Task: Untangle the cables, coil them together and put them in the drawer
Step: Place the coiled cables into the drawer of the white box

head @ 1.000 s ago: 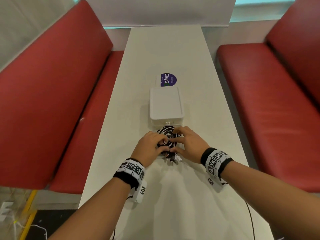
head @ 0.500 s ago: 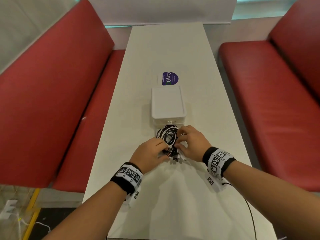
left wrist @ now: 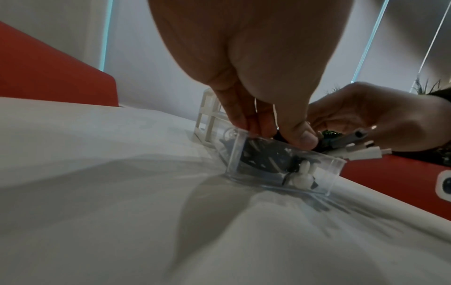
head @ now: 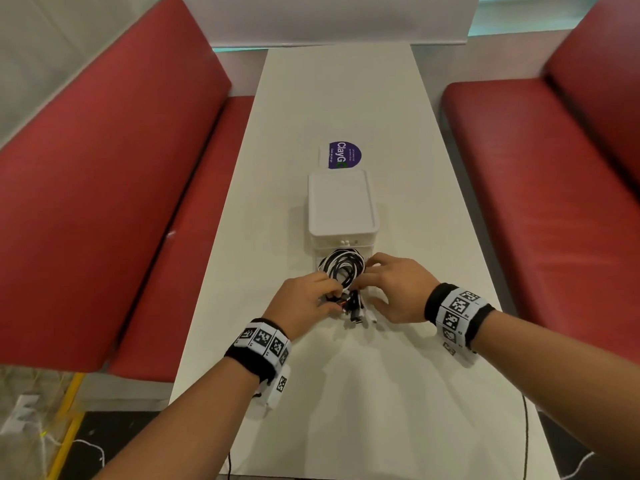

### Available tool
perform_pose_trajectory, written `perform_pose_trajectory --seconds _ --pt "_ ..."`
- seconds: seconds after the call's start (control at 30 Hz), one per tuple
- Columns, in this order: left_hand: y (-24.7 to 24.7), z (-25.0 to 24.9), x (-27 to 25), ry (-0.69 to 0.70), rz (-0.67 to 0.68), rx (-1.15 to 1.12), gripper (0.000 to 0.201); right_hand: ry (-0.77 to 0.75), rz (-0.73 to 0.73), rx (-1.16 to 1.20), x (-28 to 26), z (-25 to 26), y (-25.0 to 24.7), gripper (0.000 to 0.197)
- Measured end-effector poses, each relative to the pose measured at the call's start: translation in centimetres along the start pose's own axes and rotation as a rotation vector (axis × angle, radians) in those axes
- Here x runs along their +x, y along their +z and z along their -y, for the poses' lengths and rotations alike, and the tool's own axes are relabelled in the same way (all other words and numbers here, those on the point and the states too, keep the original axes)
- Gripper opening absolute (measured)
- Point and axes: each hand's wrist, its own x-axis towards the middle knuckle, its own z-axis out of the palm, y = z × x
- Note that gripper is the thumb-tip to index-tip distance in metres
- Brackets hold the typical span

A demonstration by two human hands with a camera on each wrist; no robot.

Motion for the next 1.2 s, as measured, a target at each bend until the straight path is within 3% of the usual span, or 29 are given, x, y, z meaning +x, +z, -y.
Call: perform_pose_trajectory --seconds 0.13,0.33,0.57,0.63,0.77,0.87,1.2 --pt "-0.4 0.4 -0.4 -0.013 0.042 -0.056 0.027 -0.074 0.074 -0.069 0.4 0.2 -1.3 0.059" --pt "-1.3 0.1 0.8 -0.109 0.091 -0.042 0.028 -0.302 -0.013 -0.216 2.4 -0.5 0.1 0.040" --pt "-1.0 0.6 0.0 -0.036 0.064 -0.007 0.022 -0.345 0.045 -0.024 3.5 -0.5 1.3 0.034" --pt "-0.8 0.4 -0.6 -0.073 0.053 -0.030 0.015 -0.339 0.027 -0.021 3.5 -0.8 1.3 0.039" --pt "0.0 0.6 -1.5 -0.209 -0.090 -0.044 0.019 -0.409 0.003 -0.068 3.5 -1.1 1.8 0.042" --pt "-0.1 0.2 -1.6 -0.279 -0.021 -0.063 0.006 -0.411 0.018 -0.089 3.1 -1.4 2.0 0.044" --pt "0.2 0.1 -1.6 -0.347 -0.043 -0.104 0.003 -0.481 0.123 -0.285 2.4 -1.1 1.4 0.062"
